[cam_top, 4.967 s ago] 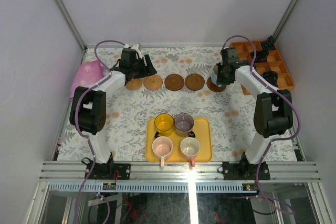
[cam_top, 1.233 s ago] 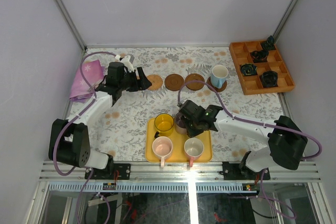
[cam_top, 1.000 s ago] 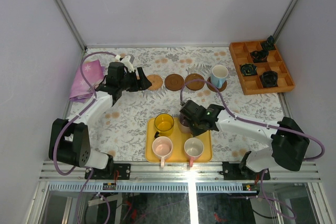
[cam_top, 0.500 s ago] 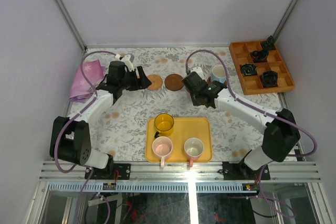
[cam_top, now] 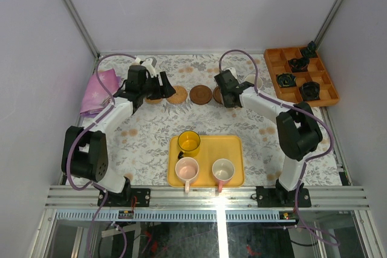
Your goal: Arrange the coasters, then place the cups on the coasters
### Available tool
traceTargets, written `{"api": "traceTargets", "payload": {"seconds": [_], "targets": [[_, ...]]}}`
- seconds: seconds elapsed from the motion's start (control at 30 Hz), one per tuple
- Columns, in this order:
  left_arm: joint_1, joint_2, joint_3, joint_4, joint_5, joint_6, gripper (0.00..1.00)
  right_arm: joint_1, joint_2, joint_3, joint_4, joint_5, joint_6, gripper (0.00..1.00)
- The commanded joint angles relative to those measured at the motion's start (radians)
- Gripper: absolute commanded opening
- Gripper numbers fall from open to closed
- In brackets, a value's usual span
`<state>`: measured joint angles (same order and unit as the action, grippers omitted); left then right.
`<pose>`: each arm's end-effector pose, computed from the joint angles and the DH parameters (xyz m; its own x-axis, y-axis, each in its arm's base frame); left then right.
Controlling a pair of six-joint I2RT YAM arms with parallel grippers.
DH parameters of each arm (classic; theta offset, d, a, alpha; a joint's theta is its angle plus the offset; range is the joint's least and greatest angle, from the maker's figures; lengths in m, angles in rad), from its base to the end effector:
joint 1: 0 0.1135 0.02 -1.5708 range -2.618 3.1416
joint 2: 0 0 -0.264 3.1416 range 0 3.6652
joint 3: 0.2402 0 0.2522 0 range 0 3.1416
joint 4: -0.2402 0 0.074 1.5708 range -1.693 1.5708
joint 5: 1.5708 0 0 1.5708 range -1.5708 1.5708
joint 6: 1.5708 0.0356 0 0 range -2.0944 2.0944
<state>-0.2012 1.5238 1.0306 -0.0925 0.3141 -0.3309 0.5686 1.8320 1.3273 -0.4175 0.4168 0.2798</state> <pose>0.3326 -0.0791 0.2545 -0.6560 -0.1816 -0.7326 0.2424 0.8686 -0.4323 0.3414 0.2011 0.2177 -0.7245 -0.1633 -0.6697 -0.0897 0.9856 -0.1433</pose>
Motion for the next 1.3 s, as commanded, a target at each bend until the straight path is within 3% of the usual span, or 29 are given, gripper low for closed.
{"api": "traceTargets", "payload": {"seconds": [0.0,0.47,1.27], "targets": [[0.004,0.014,0.037,0.006,-0.011,0.027,0.69,-0.019,0.002,0.082,0.169,-0.006,-0.042,0.0],[0.003,0.023,0.037,0.001,-0.011,0.017,0.69,-0.052,0.083,0.121,0.282,-0.058,-0.052,0.0],[0.004,0.036,0.04,0.001,0.005,0.016,0.69,-0.053,0.009,0.049,0.198,-0.056,0.02,0.0]]}}
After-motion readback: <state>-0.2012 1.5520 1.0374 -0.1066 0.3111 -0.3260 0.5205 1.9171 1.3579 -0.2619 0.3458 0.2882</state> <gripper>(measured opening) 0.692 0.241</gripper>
